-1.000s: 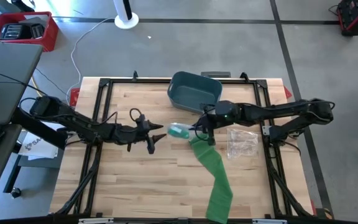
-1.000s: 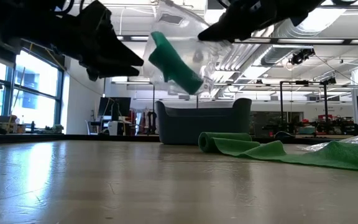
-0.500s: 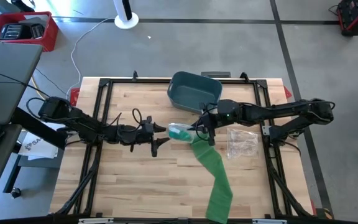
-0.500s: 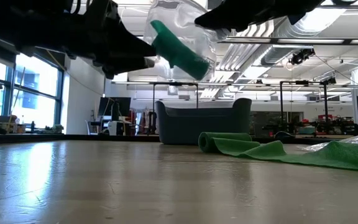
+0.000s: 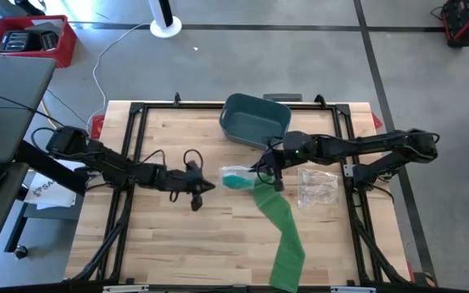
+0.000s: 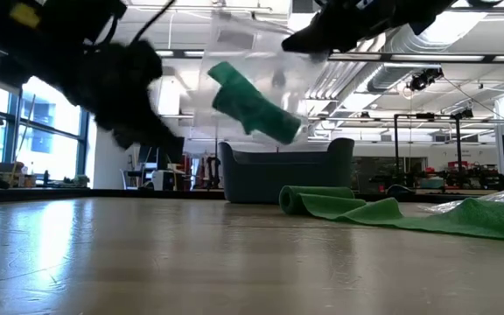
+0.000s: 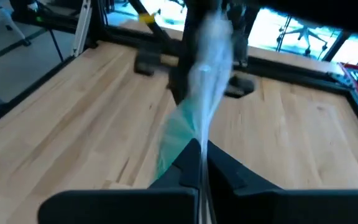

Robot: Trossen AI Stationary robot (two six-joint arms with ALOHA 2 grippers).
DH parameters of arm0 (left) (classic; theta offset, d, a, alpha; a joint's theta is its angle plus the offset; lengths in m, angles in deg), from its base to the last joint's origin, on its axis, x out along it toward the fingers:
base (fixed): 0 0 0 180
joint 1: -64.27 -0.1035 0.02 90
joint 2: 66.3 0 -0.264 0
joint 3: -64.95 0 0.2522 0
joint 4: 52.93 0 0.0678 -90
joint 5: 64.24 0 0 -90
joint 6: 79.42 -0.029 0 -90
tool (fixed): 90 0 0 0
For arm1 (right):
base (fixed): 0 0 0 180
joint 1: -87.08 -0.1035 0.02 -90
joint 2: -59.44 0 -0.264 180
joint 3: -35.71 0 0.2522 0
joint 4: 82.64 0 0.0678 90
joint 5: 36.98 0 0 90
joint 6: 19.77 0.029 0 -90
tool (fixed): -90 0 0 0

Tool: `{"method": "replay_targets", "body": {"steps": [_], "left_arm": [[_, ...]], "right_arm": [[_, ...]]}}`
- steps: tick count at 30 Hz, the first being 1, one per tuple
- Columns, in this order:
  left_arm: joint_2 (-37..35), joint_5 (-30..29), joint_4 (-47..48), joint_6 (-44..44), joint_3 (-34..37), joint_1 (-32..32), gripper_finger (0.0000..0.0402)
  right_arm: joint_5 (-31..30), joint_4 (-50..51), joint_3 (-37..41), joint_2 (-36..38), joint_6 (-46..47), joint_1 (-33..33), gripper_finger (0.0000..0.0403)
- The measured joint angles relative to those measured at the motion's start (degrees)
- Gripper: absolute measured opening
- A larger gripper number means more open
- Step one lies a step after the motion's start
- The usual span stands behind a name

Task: Roll bandage
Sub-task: Close the left transparent zip bag

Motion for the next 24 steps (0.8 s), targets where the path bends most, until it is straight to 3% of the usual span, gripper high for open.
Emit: {"method": "replay_targets", "body": {"steps": [8, 15, 19, 24], "left_arm": [[-6.57, 0.11, 9.91, 0.83, 0.11, 0.13, 0.0007], [-18.69, -0.62, 20.62, 2.52, 0.02, 0.09, 0.0062], [-22.98, -1.64, 14.07, -1.45, -0.07, 0.07, 0.0102], [-22.33, -2.95, -1.82, -13.31, -0.09, 0.07, 0.0150]], "right_arm": [[0.00, 0.19, -0.03, 0.08, 0.99, 0.00, 0.0000], [-0.12, 1.30, -0.02, 0.06, 1.43, 0.00, 0.0000], [-0.11, 1.15, -0.02, 0.06, 1.43, 0.28, 0.0000], [-0.15, 0.85, -0.02, 0.06, 1.97, 1.19, 0.0000]]}}
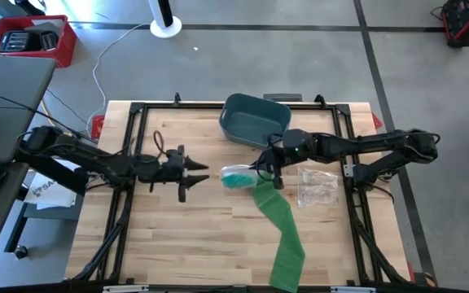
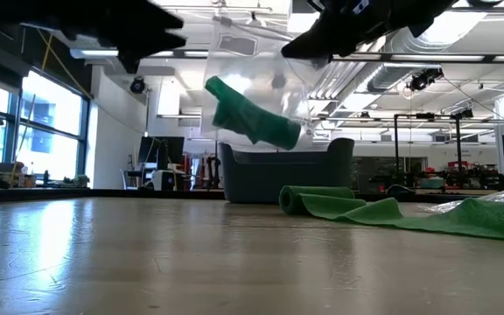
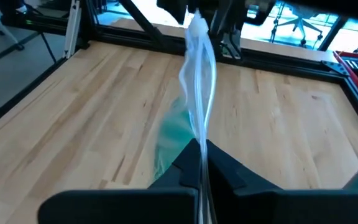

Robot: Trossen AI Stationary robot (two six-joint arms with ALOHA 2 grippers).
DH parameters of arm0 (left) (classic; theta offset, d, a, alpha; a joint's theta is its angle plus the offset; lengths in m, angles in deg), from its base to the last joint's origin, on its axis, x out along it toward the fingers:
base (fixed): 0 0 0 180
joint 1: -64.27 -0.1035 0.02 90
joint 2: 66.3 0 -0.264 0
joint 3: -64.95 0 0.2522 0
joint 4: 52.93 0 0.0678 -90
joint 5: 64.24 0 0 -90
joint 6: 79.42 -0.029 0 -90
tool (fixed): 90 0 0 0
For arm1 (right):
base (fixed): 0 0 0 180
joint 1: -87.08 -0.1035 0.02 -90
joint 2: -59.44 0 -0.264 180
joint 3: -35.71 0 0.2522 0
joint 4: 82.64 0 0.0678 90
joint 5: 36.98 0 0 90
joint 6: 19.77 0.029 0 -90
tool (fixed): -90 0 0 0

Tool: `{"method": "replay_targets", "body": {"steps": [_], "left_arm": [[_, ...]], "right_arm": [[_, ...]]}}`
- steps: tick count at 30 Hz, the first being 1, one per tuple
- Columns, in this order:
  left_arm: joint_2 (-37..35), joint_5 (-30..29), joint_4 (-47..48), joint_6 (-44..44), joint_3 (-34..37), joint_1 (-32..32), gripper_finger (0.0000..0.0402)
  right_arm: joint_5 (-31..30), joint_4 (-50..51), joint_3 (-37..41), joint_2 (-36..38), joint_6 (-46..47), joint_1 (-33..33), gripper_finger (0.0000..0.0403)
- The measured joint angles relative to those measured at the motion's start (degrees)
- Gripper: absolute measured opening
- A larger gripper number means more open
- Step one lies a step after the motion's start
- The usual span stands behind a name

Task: Roll bandage
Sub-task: Close the left transparent zip bag

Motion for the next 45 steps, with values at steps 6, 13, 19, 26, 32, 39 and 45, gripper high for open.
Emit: {"method": "replay_targets", "body": {"steps": [6, 13, 19, 26, 32, 39, 45], "left_arm": [[5.59, -1.65, -14.37, -6.87, -0.13, -0.03, 0.0180], [14.84, -3.05, -15.58, -9.91, -5.81, 0.00, 0.0155], [17.76, -5.40, -12.61, -13.33, -10.29, -0.02, 0.0107], [16.27, -5.65, -7.04, -12.47, -10.88, 0.43, 0.0049], [13.31, -5.51, -4.36, -11.41, -10.86, 0.81, 0.0067], [13.16, -5.49, -2.52, -10.92, -10.86, 0.81, 0.0083], [13.19, -5.46, -2.57, -11.27, -10.86, 0.55, 0.0034]], "right_arm": [[0.00, 0.09, 0.00, 0.00, 0.49, 0.34, 0.0000], [0.04, -0.23, 0.00, 0.00, 0.51, 0.31, 0.0000], [0.04, 0.35, 0.00, 0.00, 0.77, 0.34, 0.0000], [0.04, 1.14, 0.00, -0.04, 0.95, 0.34, 0.0000], [0.07, 1.26, 0.00, -0.04, 0.96, 0.34, 0.0000], [0.07, 1.11, 0.00, -0.04, 0.95, 0.34, 0.0000], [0.07, 1.08, 0.00, -0.04, 0.95, 0.34, 0.0000]]}}
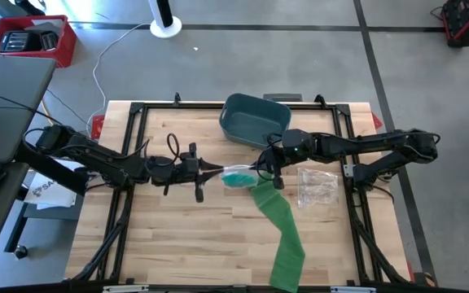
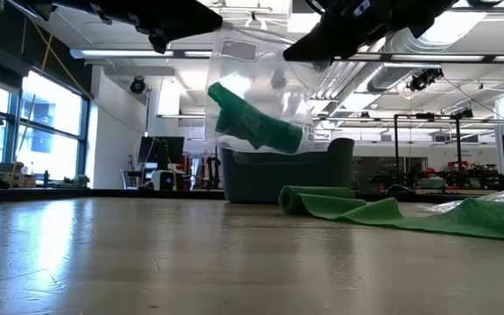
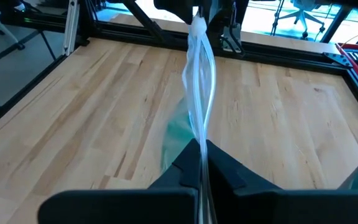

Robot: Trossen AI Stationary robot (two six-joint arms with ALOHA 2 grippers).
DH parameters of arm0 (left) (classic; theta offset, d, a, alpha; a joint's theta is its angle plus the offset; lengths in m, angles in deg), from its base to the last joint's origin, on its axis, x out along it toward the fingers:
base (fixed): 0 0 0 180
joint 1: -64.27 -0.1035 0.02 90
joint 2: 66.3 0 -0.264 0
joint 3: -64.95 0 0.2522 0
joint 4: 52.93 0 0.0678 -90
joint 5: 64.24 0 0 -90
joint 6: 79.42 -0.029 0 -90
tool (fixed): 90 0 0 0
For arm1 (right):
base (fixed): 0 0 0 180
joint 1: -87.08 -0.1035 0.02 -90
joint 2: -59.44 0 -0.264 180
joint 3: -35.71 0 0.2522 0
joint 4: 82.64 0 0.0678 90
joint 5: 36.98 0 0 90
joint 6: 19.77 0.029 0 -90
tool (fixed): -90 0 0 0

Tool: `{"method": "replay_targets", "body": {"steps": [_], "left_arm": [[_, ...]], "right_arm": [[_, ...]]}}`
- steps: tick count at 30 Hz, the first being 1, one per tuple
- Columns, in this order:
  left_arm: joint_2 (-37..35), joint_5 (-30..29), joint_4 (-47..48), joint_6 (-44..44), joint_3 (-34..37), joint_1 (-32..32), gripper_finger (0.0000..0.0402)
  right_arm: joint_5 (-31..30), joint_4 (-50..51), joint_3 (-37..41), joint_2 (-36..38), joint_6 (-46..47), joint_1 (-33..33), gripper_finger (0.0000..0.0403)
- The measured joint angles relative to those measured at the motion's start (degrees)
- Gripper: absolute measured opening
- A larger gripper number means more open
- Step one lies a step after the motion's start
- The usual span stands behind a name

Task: Roll bandage
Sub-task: Close the left transparent zip bag

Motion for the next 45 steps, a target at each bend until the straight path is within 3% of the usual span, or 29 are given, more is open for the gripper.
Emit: {"method": "replay_targets", "body": {"steps": [3, 14, 17, 26, 33, 35, 37, 40, 45], "left_arm": [[0.00, 0.00, -0.14, -0.66, 0.00, 0.00, 0.0006], [0.00, -0.15, -0.91, -0.44, 0.00, -0.07, 0.0001], [0.00, -0.64, -0.33, -0.18, 0.02, -0.06, 0.0001], [0.00, -3.56, 5.20, 2.49, 0.04, 0.52, 0.0000], [0.00, -3.56, 5.24, 3.24, 0.04, 0.74, 0.0000], [0.00, -3.67, 5.31, 3.26, 0.04, 0.76, 0.0000], [0.00, -3.69, 5.57, 3.27, 0.04, 0.87, 0.0000], [0.00, -3.69, 5.86, 3.29, 0.04, 0.90, 0.0000], [0.00, -4.36, 6.61, 3.30, 0.04, 0.90, 0.0000]], "right_arm": [[0.00, 0.00, 0.00, 0.00, 0.00, 0.00, 0.0000], [-1.43, -0.02, 0.00, 0.00, 0.94, -0.03, 0.0003], [-3.72, 0.71, 0.00, 0.00, 0.65, -0.02, 0.0028], [-12.35, -0.10, -2.14, -0.04, 0.44, -1.78, 0.0167], [-6.27, -7.96, -3.10, -3.35, -3.65, -3.95, 0.0181], [-8.27, -7.84, -3.08, -4.51, -4.75, -4.24, 0.0181], [-14.04, -7.69, -3.08, -5.09, -4.48, -4.44, 0.0181], [-19.03, -3.68, -3.08, -4.64, -4.76, -4.23, 0.0181], [-18.25, 11.22, -5.61, -0.88, -4.82, -4.13, 0.0181]]}}
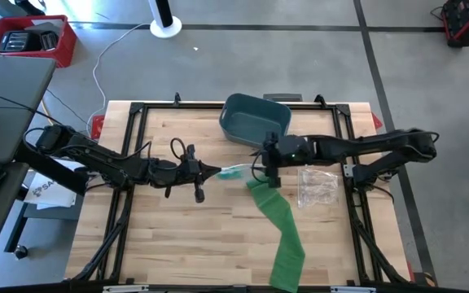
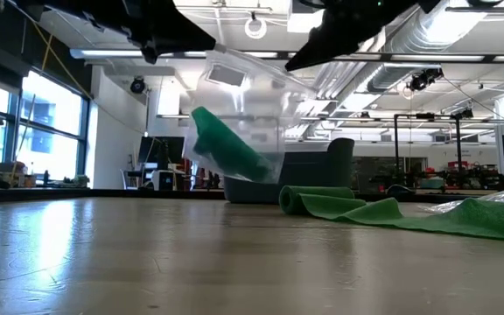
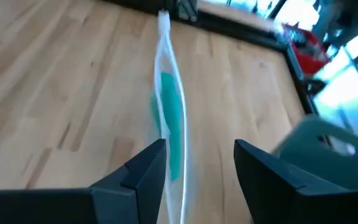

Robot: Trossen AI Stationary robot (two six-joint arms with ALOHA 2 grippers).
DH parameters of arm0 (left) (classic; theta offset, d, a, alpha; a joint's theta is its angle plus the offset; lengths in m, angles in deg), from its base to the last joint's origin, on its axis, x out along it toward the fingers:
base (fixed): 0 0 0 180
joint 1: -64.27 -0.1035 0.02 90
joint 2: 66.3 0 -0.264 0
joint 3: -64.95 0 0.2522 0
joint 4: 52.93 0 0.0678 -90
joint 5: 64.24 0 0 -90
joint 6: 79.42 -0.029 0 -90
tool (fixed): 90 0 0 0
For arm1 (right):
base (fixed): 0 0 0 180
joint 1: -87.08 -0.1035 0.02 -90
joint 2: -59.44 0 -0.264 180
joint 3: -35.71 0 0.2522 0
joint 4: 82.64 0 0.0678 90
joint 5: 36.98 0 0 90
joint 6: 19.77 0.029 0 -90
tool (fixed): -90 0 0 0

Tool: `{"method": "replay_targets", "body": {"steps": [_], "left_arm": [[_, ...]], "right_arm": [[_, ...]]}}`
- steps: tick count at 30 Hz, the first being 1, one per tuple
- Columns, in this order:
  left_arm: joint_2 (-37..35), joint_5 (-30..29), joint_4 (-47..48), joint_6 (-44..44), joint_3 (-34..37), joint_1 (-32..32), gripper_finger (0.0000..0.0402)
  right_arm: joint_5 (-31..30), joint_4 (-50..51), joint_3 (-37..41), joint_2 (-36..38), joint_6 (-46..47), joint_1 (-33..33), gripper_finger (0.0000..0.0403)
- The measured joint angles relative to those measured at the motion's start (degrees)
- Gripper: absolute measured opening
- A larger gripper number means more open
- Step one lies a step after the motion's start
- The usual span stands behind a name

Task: Roll bandage
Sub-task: Close the left transparent zip bag

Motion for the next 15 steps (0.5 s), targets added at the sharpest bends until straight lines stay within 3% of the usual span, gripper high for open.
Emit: {"method": "replay_targets", "body": {"steps": [3, 8, 15], "left_arm": [[0.00, -0.24, 0.41, 0.62, 0.00, 0.00, 0.0000], [0.00, -0.26, 0.28, 0.68, 0.00, 0.06, 0.0000], [0.00, 0.05, 0.11, 0.81, 0.00, 0.07, 0.0000]], "right_arm": [[1.03, 1.57, -1.13, 0.90, 0.31, 0.15, 0.0181], [11.17, -11.53, -1.14, -1.82, 2.41, -0.04, 0.0181], [10.71, -25.12, -2.22, -11.00, 5.55, -0.44, 0.0181]]}}
